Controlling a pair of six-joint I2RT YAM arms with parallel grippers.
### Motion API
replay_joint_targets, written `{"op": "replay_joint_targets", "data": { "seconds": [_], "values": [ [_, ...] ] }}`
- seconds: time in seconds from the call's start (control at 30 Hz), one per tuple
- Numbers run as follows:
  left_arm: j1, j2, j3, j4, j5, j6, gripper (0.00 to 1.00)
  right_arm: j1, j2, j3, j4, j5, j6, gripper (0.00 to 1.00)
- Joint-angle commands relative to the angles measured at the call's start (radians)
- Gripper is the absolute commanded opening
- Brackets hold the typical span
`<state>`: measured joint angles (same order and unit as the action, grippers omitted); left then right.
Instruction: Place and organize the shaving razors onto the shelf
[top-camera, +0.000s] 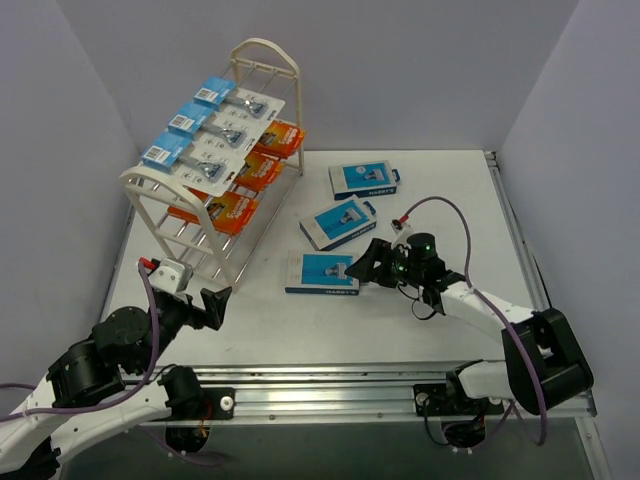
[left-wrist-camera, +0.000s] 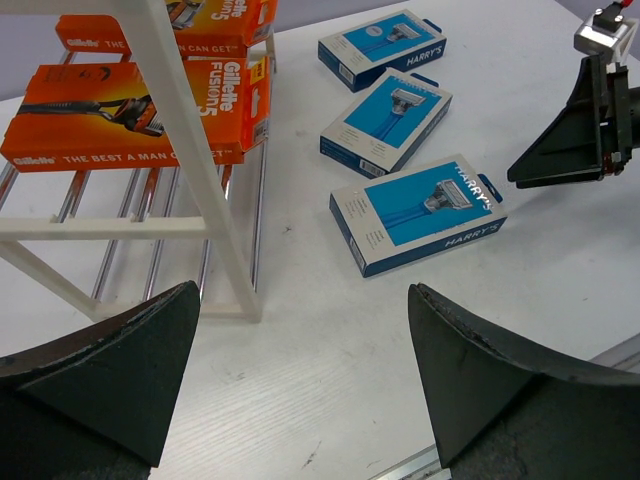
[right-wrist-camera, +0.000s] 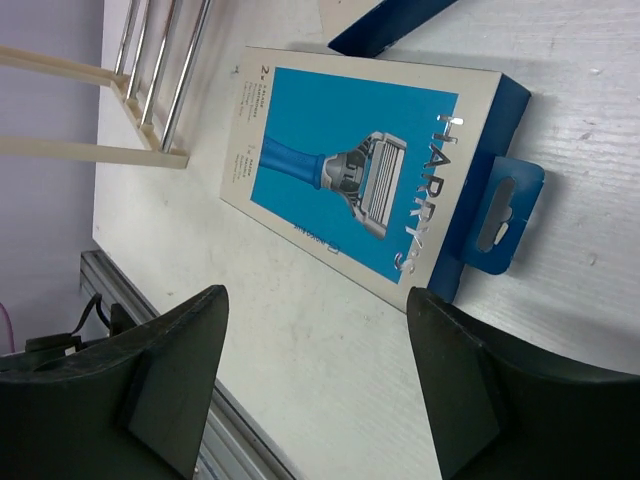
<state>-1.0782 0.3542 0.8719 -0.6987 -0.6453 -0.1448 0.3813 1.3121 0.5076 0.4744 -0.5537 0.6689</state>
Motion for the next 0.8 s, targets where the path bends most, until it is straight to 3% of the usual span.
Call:
{"op": "replay_joint_targets", "data": {
  "seconds": [0.0,0.2,0.77],
  "values": [
    [0.012,0.009,0.007,0.024,0.010,0.008,0.94,0.001,-0.066,0.017,-0.123,0.054,-0.025,0.68],
    [0.014,0.008,0.009,0.021,0.012,0.007,0.94,-0.013,-0.040,0.025,-0.192,0.139,-0.042,0.72],
    [0.014,0.008,0.007,0.021,0.015,0.004,0.94,-0.088,0.157,-0.021,0.012,0.071,-0.034,0.76]
  ]
}}
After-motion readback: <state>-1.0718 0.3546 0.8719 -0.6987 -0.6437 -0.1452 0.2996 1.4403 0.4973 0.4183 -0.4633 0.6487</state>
